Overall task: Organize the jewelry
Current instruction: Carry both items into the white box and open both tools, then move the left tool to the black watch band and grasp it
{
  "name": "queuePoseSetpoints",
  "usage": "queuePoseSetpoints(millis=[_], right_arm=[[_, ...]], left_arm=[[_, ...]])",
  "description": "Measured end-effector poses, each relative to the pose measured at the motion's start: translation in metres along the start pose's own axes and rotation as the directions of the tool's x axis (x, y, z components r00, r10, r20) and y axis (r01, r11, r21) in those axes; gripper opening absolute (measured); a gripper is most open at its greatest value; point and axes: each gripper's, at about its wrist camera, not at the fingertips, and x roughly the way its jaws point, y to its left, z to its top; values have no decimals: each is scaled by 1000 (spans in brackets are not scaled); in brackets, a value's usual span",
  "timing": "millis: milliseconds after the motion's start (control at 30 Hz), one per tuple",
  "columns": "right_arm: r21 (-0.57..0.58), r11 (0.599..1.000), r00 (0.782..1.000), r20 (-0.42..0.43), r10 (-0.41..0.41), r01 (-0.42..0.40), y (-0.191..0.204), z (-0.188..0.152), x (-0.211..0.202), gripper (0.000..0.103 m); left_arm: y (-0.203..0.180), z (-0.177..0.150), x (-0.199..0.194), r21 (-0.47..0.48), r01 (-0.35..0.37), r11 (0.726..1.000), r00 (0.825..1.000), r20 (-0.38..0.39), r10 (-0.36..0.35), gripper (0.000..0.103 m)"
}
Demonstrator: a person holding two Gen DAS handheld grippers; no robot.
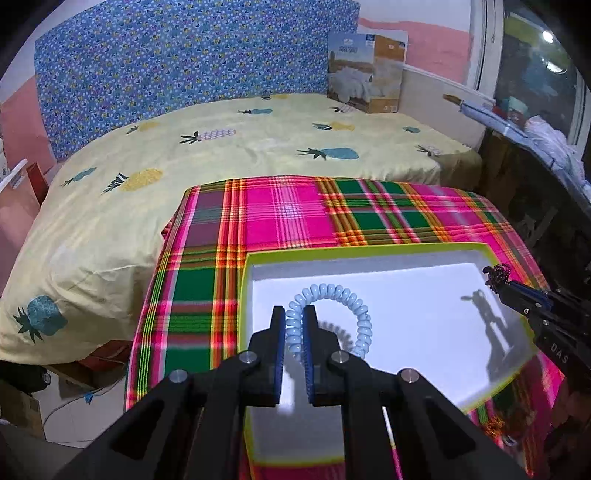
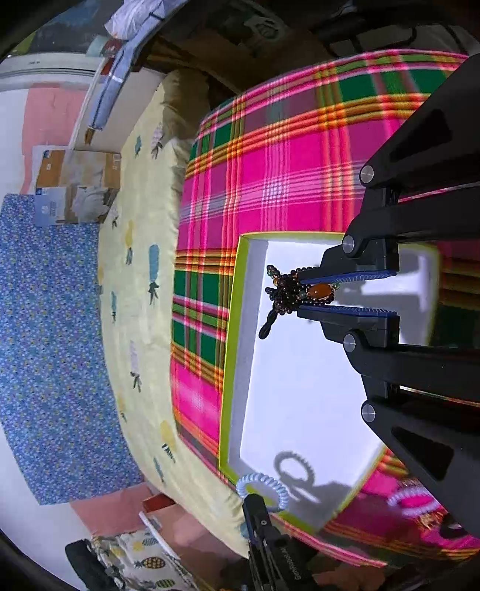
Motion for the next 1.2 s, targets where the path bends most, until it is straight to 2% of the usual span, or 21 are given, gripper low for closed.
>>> queuePoseSetpoints(millis=[167,433,600,700,767,833,933,1067,1200], right_arm=[[-2,1000,999,-34,-6,6,-2,8,25,12],[-4,1000,997,-69,-18,17,-5,9,41,12],[3,1000,997,-70,-24,24,-6,11,41,19],[4,1000,998,-56,-20,21,-4,11,33,20],[0,1000,999,-44,-19,19,-2,11,26,22],[-1,1000,999,-31,-19,19,0,11,18,25],[3,1000,1000,-11,-11,11,3,8,0,25],[-7,1000,1000,17,-7,7,12,-1,-25,25],[-16,1000,999,47,-3,3,20,-16,-54,25]], left_arm=[[4,6,20,-10,-15,1000,999,-34,14,10],[5,4,38,-9,-14,1000,997,-70,14,11],[2,4,39,4,-10,1000,997,-72,11,11],[3,3,35,-2,-4,1000,997,-72,4,15],[5,2,30,-10,0,1000,998,-62,0,23],[6,1,21,-14,5,1000,999,-51,-6,24],[6,-2,7,-11,6,1000,999,-34,-6,25],[4,-11,-18,-8,3,1000,1000,-7,-3,32],[-1,-27,-44,7,24,1000,1000,18,-25,32]])
